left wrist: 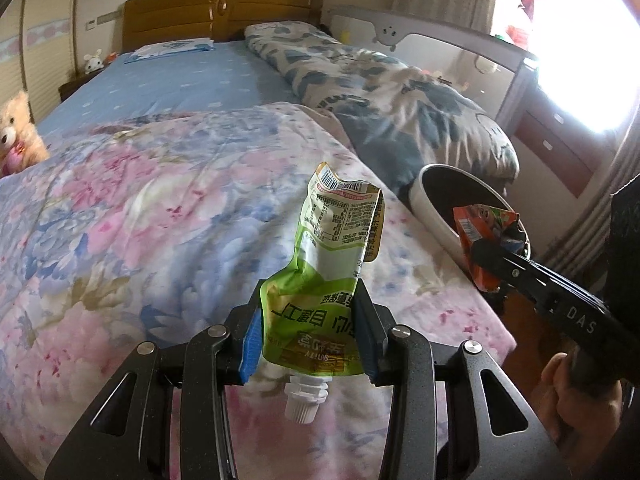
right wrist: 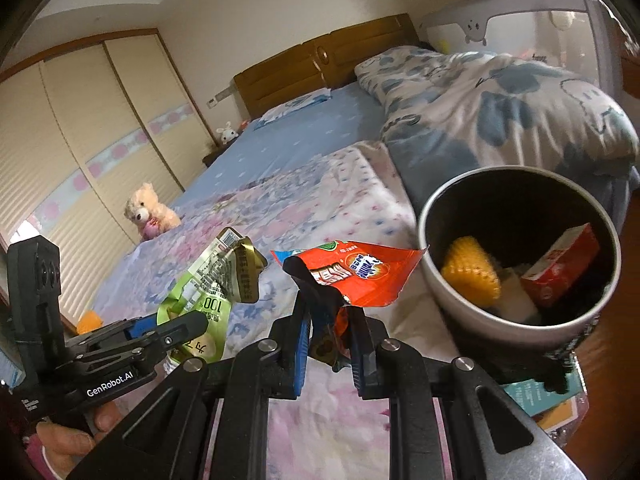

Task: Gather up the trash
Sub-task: 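Lift and carry the pouch and wrapper with both tools toward the bin, then hold the pouch and wrapper with both tools above the bin opening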

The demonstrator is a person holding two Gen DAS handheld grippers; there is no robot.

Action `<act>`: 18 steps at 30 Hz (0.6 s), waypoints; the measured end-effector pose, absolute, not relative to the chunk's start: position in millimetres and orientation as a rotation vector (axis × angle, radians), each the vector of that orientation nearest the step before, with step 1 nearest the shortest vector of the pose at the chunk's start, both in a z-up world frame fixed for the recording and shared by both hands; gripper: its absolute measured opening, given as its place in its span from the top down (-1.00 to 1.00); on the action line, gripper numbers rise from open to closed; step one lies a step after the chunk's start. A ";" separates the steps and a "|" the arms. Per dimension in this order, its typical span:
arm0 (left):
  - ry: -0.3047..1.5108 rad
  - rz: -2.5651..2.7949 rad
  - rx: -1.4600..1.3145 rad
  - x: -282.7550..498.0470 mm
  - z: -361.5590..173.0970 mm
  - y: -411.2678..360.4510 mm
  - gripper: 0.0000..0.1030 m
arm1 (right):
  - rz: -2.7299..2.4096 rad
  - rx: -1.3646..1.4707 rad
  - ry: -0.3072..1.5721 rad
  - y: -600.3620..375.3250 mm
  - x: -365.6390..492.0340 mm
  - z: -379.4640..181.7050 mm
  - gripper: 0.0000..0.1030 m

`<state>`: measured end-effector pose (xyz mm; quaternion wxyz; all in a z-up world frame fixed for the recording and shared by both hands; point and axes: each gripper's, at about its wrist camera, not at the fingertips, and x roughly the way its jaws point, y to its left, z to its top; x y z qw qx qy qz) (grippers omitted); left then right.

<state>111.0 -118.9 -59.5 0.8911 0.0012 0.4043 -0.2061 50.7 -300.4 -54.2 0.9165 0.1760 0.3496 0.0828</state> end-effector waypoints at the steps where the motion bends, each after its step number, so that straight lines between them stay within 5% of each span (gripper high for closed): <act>1: 0.839 -0.435 0.006 111.0 -59.0 -123.0 0.27 | 0.167 0.363 0.718 -302.9 49.1 -53.6 0.67; 18: 0.820 -0.496 0.074 108.6 -50.7 -168.0 0.27 | 0.084 0.398 0.685 -350.7 31.2 -48.9 0.67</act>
